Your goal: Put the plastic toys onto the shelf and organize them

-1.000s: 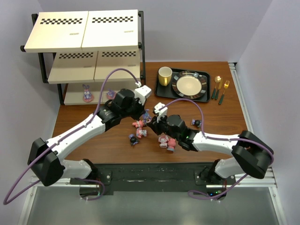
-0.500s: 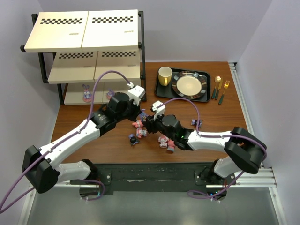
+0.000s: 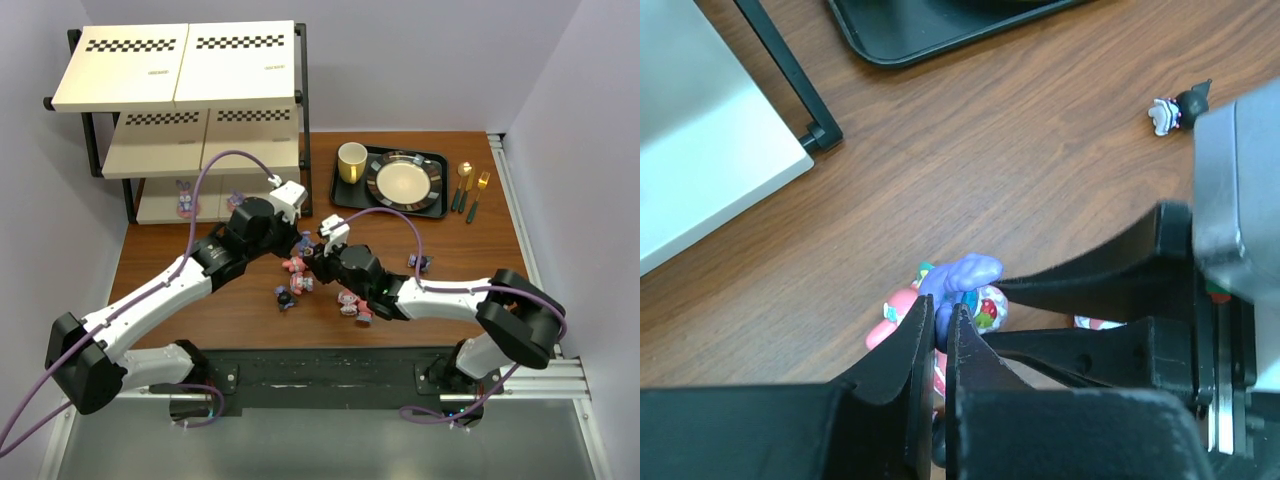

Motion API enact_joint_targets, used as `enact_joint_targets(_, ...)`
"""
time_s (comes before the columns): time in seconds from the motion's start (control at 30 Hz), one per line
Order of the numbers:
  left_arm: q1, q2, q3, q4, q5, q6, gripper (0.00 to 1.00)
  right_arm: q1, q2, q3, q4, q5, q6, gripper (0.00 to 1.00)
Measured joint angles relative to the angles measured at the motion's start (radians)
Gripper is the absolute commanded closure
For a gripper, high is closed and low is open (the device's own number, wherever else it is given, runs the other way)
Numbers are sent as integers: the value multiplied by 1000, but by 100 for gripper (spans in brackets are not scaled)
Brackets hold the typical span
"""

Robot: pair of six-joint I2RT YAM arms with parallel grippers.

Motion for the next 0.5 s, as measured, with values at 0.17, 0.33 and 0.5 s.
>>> enact_joint_targets(0.17,0,-5,0,-11,-28,1,71,10,31,26,-2,-3,-15,100)
enact_joint_targets(0.33,-2,-47,0,-35,-50,-7,40,5,97,70,12,31,-14,100)
enact_joint_targets(0.5,-5,-124,-8,-39,-138,-9,24,2,182,120,37,78,-15,100)
